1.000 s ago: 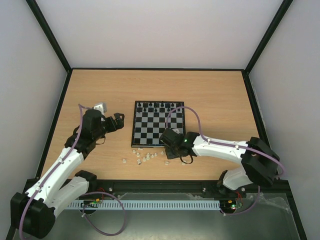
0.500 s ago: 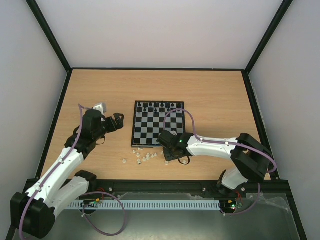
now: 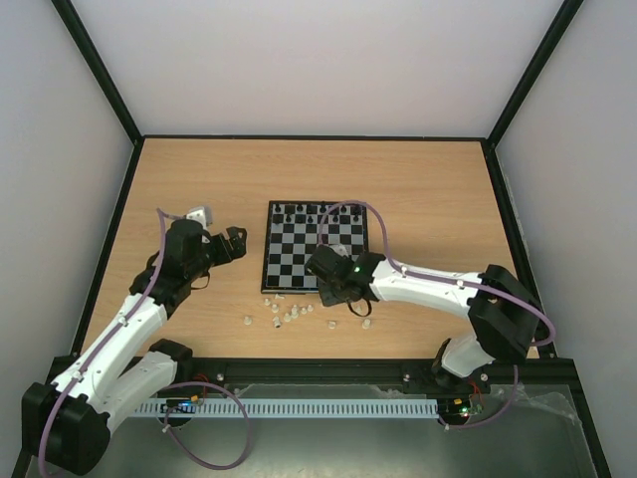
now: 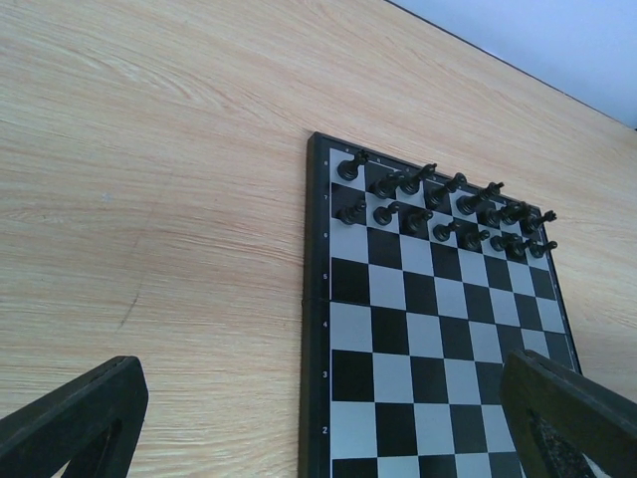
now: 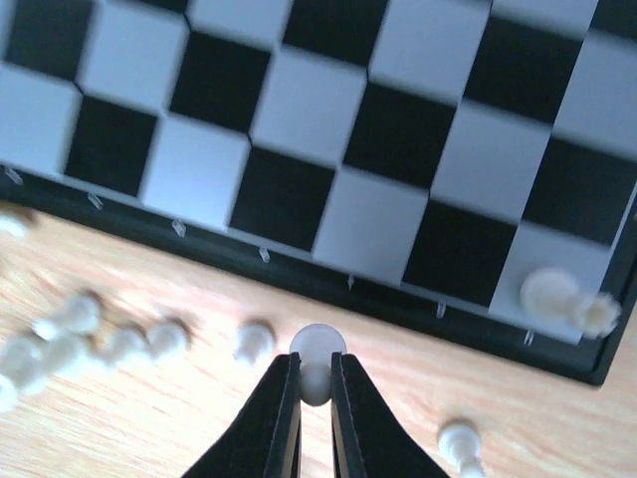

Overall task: Set up the chess pieces on the board
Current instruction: Pick up the chess piece at the center of the board, then place the chess piece on the chessboard.

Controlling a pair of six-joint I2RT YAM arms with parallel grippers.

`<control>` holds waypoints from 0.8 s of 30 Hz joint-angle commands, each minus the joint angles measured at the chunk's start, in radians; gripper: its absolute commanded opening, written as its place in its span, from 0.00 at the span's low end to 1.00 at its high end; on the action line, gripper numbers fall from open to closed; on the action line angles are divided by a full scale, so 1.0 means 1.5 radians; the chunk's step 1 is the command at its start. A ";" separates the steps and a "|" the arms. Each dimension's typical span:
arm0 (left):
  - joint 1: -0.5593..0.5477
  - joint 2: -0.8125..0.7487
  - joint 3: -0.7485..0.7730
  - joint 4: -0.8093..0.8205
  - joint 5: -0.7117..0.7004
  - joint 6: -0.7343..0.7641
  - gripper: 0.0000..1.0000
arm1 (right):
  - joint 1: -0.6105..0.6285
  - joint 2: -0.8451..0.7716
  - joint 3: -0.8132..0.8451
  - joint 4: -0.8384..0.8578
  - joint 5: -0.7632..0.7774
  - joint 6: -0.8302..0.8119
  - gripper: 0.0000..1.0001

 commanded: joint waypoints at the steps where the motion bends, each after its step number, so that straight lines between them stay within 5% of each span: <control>1: -0.002 -0.007 -0.011 -0.001 -0.004 0.002 0.99 | -0.041 -0.018 0.068 -0.074 0.036 -0.040 0.08; 11: -0.003 -0.008 -0.015 0.001 -0.004 0.003 0.99 | -0.163 0.003 0.082 -0.084 0.012 -0.111 0.08; 24: -0.003 -0.007 -0.021 0.007 -0.002 0.004 1.00 | -0.201 0.065 0.057 -0.050 -0.006 -0.126 0.08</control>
